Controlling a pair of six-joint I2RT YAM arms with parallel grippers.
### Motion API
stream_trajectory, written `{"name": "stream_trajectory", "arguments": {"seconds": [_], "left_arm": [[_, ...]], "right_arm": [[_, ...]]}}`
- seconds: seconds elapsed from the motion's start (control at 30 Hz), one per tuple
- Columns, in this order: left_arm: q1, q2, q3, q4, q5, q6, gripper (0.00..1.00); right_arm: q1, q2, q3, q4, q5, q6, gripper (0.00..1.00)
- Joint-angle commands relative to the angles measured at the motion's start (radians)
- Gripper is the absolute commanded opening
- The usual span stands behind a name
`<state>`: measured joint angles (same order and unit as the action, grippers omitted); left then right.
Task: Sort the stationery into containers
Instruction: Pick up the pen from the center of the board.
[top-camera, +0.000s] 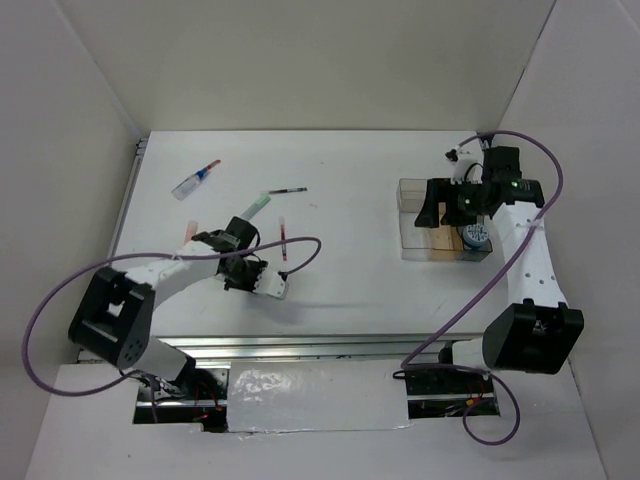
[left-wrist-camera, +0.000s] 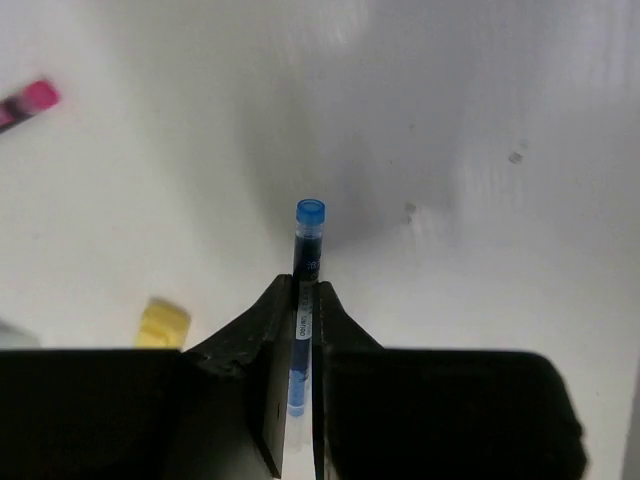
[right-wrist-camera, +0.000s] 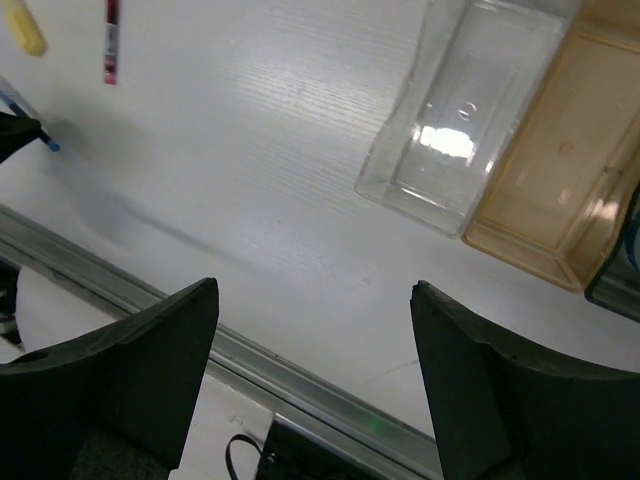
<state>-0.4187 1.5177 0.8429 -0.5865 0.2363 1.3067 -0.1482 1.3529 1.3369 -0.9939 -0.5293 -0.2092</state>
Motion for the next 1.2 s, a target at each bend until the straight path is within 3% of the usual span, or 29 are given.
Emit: {"name": "stream_trajectory", "arguments": {"seconds": [0.0,0.13,0.23,0.37,0.43,0.5,0.6,0.73,0.97,1.17], "left_arm": [[-0.025,-0.198,-0.007,-0.055,-0.002,-0.04,0.03],[-0.078,-0.492,0.031,-0.012,-0.017,-0.073,0.0],[-0.201,-0.624,0.028,0.097,-0.07,-0.067,0.0],[-0.334,-0.695,0.029,0.183,-0.145,-0.032,0.0],[-0.42,-0.744,-0.022,0.284,-0.172,0.024,0.0],[-0.471,-0.784,-0.07,0.361,-0.201,0.08,0.0],[-0.613,-0.791,-0.165,0.525,-0.268,0.198,0.0],[-0.727,-0.74,-0.177,0.64,-0.333,0.218,0.0],[-0.755,-0.633,-0.189,0.769,-0.313,0.322,0.0],[-0.756,-0.594,-0.168,0.795,-0.316,0.322,0.0]], "right_arm": [[0.062,0.015,0.08,0.014,-0.104,0.027,0.83],[0.203,0.078,0.129,0.053,-0.182,0.086,0.83],[0.307,0.15,0.172,0.064,-0.277,0.126,0.83],[0.43,0.235,0.263,-0.004,-0.377,0.128,0.86],[0.449,0.294,0.314,-0.048,-0.505,0.102,0.87],[0.476,0.313,0.305,-0.011,-0.567,0.142,0.87],[0.489,0.334,0.344,-0.012,-0.644,0.154,0.88],[0.487,0.328,0.335,0.012,-0.713,0.194,0.89],[0.529,0.318,0.254,0.078,-0.785,0.255,0.9],[0.61,0.345,0.268,0.081,-0.769,0.254,0.8]]}}
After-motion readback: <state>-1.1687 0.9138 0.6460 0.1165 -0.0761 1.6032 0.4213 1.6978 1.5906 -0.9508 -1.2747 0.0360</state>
